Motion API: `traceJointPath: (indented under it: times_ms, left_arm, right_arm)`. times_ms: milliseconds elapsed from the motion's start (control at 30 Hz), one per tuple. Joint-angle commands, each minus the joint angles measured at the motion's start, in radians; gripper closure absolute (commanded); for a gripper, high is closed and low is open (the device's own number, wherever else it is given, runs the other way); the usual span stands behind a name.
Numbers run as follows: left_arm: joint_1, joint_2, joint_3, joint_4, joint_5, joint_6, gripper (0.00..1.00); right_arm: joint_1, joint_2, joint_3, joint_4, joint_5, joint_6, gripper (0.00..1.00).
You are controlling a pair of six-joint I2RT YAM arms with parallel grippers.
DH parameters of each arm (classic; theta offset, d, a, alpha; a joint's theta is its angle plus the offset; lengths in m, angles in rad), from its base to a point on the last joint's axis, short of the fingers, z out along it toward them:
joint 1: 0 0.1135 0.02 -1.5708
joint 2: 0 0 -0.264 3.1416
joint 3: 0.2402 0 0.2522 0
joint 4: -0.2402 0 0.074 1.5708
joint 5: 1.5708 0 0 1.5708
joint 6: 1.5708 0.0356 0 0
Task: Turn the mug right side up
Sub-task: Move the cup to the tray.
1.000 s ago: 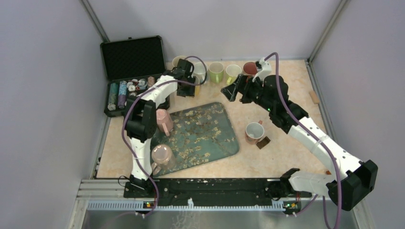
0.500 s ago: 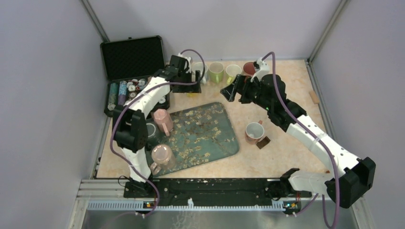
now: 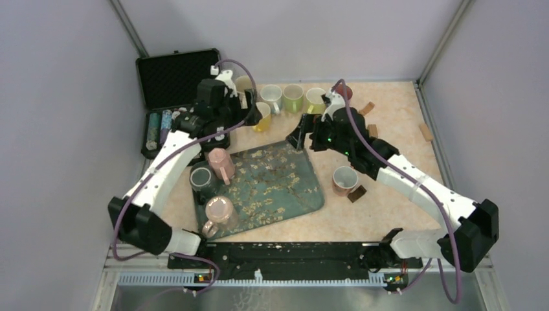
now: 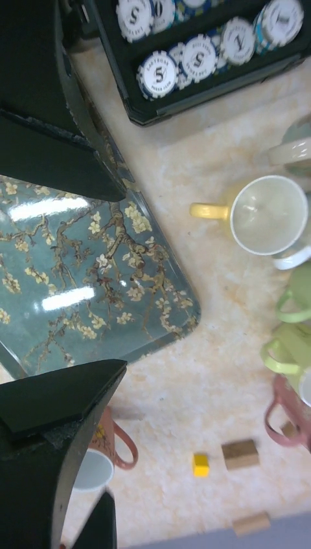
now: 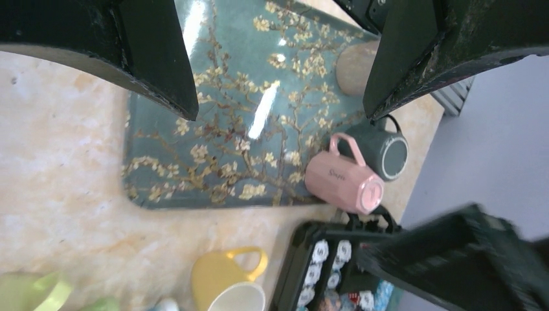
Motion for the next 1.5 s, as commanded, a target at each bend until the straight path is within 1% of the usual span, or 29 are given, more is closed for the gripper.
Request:
traceJointPath:
  times_ms: [0,100,233,467,633,800,867,1033,1300,1467]
  left_arm:
    - [0.004,-0.168,-0.017,0.067,-0.071,-0.051,0.02]
    - [0.003,-0.246,-0.023,0.063,-0.080,-0.068,0.02]
    - [0.004,-0.324,-0.021,0.076,-0.086,-0.095,0.02]
    - [0.003,-0.416,0.014,0.110,-0.095,-0.120,0.02]
    - [0.003,-0.455,0.019,0.137,-0.101,-0.127,0.02]
    - [0.003,-0.476,0.014,0.161,-0.104,-0.125,0.01]
    - [0.003,-0.486,0.014,0.167,-0.137,-0.120,0.01]
    - [0.004,-0.507,0.021,0.176,-0.158,-0.104,0.01]
    - [0.004,-0.521,0.016,0.171,-0.174,-0.092,0.01]
    - [0.003,-0.519,0.012,0.173,-0.168,-0.092,0.01]
  right_arm:
    - [0.089,0.043,0.050,-0.009,0.077,-0.010,0.01]
    - [0.153,0.111,0.073,-0.008,0.112,-0.022,0.01]
    - [0.237,0.234,0.174,-0.042,0.146,-0.053,0.01]
    - [0.317,0.441,0.317,-0.013,0.149,-0.098,0.01]
    - [0.371,0.617,0.456,-0.039,0.200,-0.134,0.02]
    - [0.418,0.757,0.592,-0.079,0.263,-0.160,0.07]
    - [0.434,0.809,0.638,-0.090,0.294,-0.170,0.09]
    - [0.453,0.916,0.743,-0.113,0.302,-0.171,0.16]
    - [0.462,1.031,0.866,-0.160,0.342,-0.185,0.28]
    - [0.464,1.076,0.920,-0.203,0.357,-0.178,0.40]
